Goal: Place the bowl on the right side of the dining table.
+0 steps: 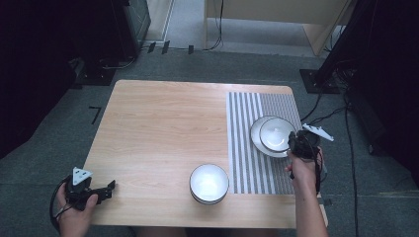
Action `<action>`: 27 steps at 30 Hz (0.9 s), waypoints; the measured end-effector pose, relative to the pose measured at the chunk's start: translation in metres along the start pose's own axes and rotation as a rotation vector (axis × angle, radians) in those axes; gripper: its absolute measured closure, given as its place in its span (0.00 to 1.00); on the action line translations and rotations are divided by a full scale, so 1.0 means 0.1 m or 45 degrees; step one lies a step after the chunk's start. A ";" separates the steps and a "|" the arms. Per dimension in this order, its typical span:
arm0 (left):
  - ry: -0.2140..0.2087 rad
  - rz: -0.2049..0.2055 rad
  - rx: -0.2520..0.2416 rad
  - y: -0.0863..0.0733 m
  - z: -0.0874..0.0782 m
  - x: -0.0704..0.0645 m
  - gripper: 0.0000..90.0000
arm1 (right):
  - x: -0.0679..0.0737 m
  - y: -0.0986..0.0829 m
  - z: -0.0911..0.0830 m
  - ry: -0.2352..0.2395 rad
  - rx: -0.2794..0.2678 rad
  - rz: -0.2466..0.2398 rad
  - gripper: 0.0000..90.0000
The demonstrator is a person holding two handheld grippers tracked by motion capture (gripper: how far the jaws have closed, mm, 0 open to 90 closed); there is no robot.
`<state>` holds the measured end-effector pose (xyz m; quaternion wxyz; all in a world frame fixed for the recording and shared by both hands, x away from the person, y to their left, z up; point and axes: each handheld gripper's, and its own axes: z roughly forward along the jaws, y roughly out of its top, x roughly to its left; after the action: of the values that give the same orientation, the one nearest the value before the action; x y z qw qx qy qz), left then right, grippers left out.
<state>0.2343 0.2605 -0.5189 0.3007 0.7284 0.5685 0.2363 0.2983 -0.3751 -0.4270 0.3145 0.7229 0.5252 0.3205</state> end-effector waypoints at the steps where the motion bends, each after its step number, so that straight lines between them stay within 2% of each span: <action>1: 0.000 0.001 0.000 0.00 0.00 0.00 0.00 | 0.00 0.00 0.01 -0.002 0.001 -0.001 0.93; 12: -0.002 0.001 -0.001 0.00 0.00 0.00 0.00 | 0.01 0.08 0.14 -0.021 0.013 0.028 0.93; 21: -0.002 0.001 -0.001 0.00 0.00 0.00 0.00 | -0.01 0.07 0.25 -0.033 0.039 0.058 0.93; 27: -0.002 0.001 -0.001 0.00 0.00 0.00 0.00 | -0.02 0.07 0.34 -0.044 0.049 0.055 0.93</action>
<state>0.2339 0.2606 -0.5189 0.3013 0.7287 0.5678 0.2362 0.3290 -0.3834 -0.4419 0.3024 0.7454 0.5101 0.3044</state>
